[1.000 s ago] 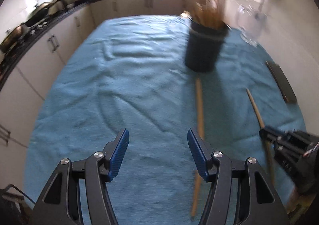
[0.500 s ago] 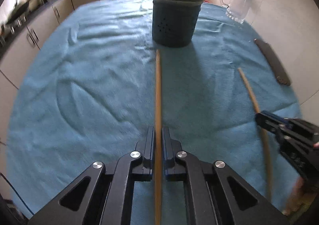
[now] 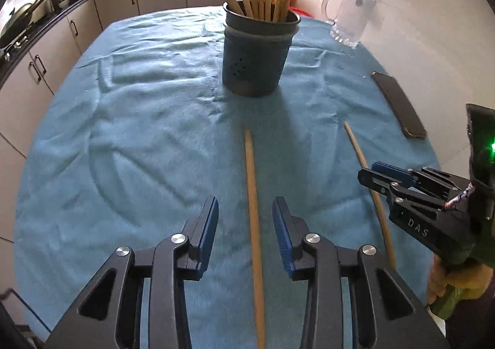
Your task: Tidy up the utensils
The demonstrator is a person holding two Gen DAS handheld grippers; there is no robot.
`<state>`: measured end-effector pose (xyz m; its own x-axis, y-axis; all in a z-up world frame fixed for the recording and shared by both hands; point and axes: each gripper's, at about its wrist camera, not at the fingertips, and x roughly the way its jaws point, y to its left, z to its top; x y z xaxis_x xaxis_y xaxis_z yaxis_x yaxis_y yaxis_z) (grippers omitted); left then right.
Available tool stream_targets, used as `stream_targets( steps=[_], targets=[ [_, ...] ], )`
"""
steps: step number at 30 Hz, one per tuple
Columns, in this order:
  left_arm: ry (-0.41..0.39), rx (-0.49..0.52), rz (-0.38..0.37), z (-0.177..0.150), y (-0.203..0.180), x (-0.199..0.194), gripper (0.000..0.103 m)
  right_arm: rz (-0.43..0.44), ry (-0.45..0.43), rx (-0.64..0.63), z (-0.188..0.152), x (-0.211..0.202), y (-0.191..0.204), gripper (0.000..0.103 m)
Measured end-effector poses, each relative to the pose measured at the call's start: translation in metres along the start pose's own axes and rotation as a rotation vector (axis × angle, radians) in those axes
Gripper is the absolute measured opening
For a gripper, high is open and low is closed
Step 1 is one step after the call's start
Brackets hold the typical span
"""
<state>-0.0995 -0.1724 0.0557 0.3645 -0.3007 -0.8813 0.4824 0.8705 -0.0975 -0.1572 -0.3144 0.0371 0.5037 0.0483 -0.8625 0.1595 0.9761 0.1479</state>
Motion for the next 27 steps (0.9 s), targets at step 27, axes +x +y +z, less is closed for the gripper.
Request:
stream_targets(
  steps=[27],
  targets=[
    [-0.059, -0.031, -0.039, 0.045, 0.015, 0.023, 0.007, 0.013, -0.14, 0.049, 0.049, -0.006, 0.004, 0.005]
  ],
)
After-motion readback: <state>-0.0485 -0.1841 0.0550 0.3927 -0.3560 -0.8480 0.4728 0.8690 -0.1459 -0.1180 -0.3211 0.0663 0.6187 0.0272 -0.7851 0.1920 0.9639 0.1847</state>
